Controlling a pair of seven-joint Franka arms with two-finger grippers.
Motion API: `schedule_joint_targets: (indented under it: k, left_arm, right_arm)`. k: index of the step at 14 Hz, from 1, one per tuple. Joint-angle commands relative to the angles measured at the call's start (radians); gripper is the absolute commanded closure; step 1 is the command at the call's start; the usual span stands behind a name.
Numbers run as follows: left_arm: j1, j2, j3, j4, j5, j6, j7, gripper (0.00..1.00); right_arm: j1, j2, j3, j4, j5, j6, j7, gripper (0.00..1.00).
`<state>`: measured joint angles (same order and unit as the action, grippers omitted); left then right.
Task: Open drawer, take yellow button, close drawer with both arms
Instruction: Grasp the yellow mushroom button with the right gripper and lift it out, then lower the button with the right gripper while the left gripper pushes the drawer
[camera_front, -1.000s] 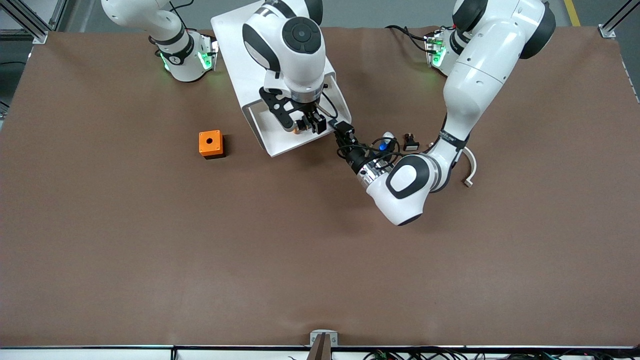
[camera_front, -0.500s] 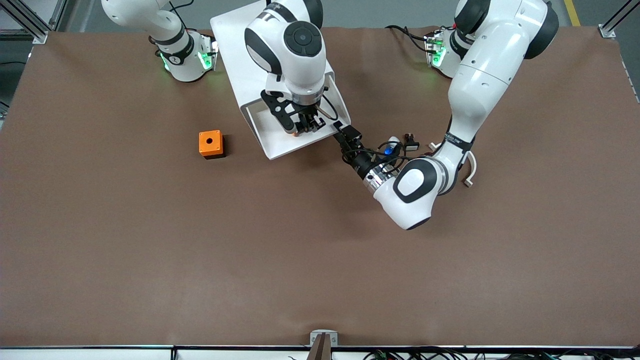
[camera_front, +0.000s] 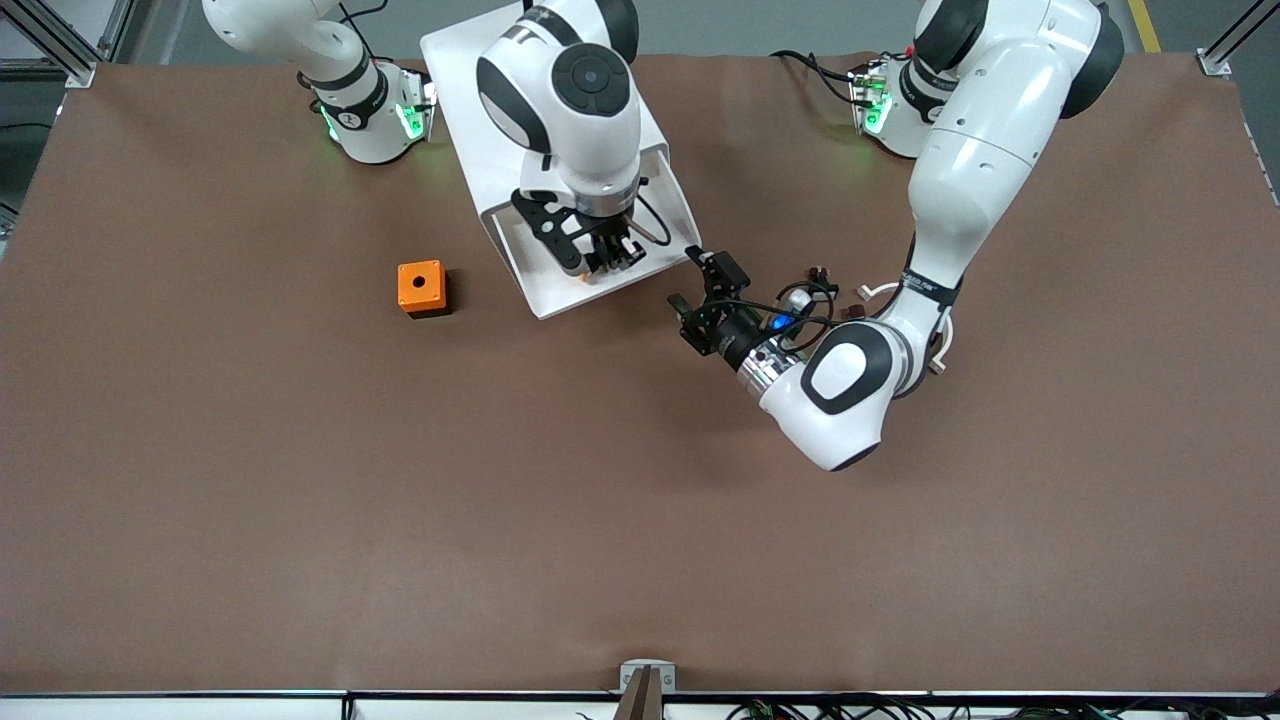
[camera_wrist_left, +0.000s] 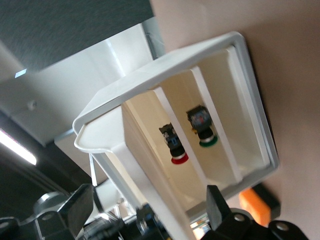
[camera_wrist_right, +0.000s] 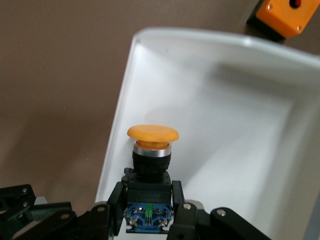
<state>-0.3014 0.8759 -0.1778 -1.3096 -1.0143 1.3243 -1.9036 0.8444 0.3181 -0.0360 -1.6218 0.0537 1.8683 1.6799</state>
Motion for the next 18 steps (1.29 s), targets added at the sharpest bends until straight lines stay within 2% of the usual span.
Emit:
schedule_joint_targets:
  k: [1,4,7,9,13,16,18]
  left_arm:
    - [0.016,0.008,-0.002,0.046,0.023,-0.004,0.231,0.01]
    - [-0.022,0.006,0.087,0.092,0.026,0.006,0.438,0.01]
    - [-0.085,-0.024,0.167,0.11,0.071,0.051,0.596,0.01]
    - [-0.103,-0.061,0.169,0.109,0.144,0.12,0.672,0.01]
    - [-0.165,-0.153,0.159,0.101,0.33,0.281,0.727,0.01]
    - [-0.221,-0.201,0.158,0.092,0.469,0.418,0.729,0.01]
    - [-0.274,-0.235,0.153,0.049,0.564,0.528,0.729,0.01]
  right_arm:
    - [-0.08,-0.017,0.007,0.086,0.003,-0.125,-0.167,1.0]
    - [-0.229,-0.043,0.004,0.094,0.003,-0.176,-0.468,1.0]
    - [-0.416,-0.05,0.002,0.045,-0.005,-0.152,-0.82,1.0]
    - [-0.54,-0.044,0.002,0.008,-0.005,-0.1,-1.041,1.0]
    - [-0.732,-0.018,0.002,-0.136,-0.015,0.148,-1.421,1.0]
    - [-0.843,0.067,0.002,-0.136,-0.015,0.238,-1.645,1.0]
    - [-0.887,0.116,0.002,-0.135,-0.015,0.31,-1.745,1.0]
